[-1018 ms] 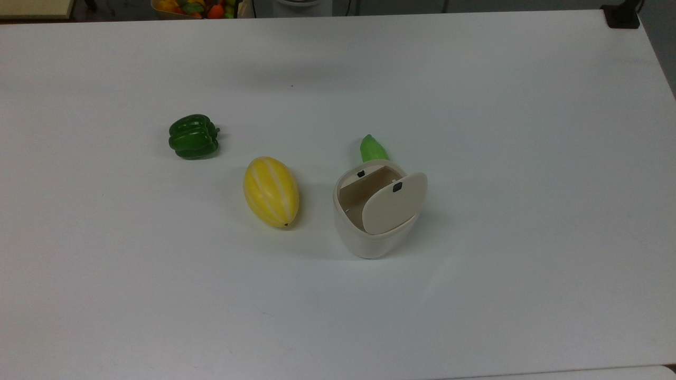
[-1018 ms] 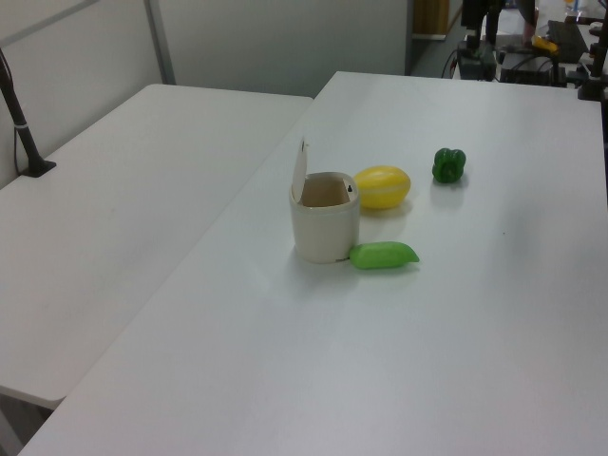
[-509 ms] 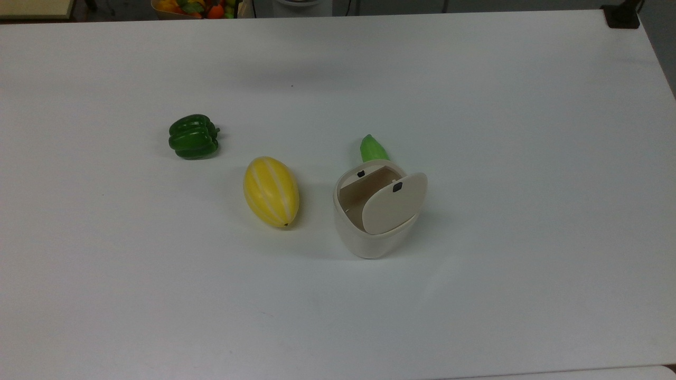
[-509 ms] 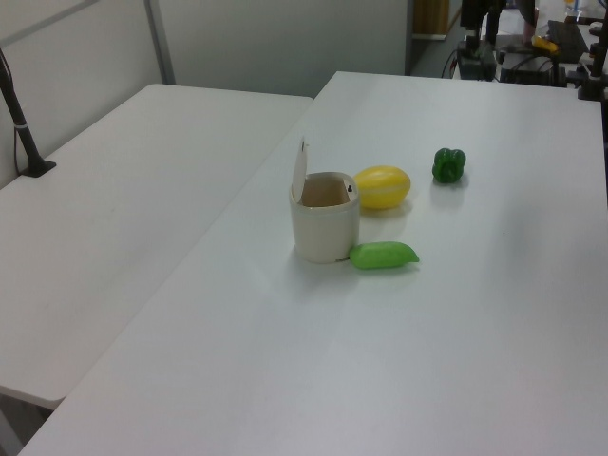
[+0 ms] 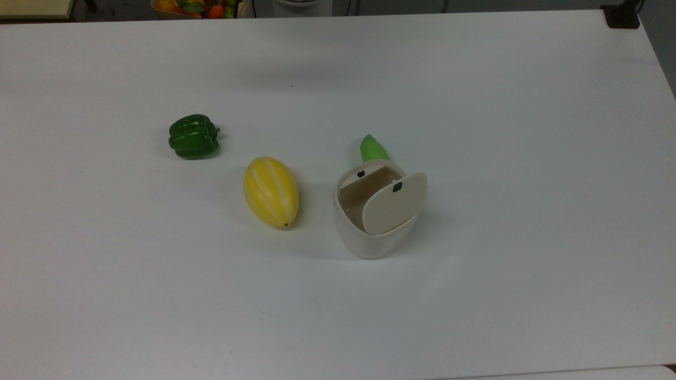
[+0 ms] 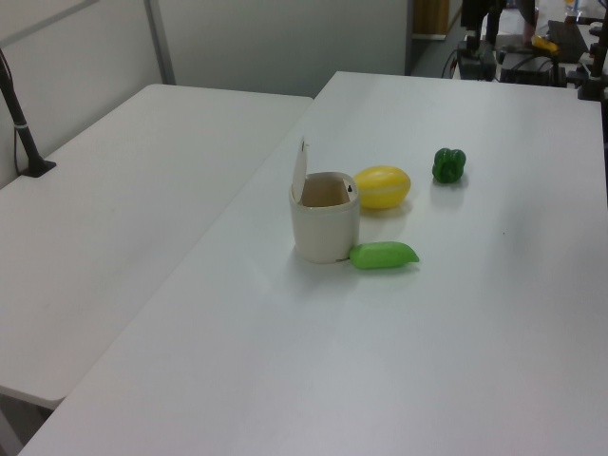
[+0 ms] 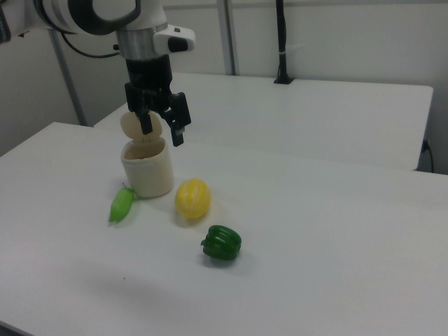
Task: Close garbage bin
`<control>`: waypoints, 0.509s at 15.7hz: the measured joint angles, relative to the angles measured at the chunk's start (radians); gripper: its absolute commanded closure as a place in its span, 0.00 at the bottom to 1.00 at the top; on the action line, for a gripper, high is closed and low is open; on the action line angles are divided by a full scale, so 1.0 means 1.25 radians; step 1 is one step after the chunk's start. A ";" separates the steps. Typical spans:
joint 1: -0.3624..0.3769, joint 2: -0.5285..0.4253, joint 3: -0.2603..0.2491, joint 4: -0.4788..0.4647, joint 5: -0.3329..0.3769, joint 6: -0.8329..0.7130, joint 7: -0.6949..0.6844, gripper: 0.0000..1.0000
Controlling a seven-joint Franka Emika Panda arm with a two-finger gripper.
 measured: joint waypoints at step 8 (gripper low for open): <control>0.000 0.000 0.000 -0.001 0.000 0.000 0.000 0.31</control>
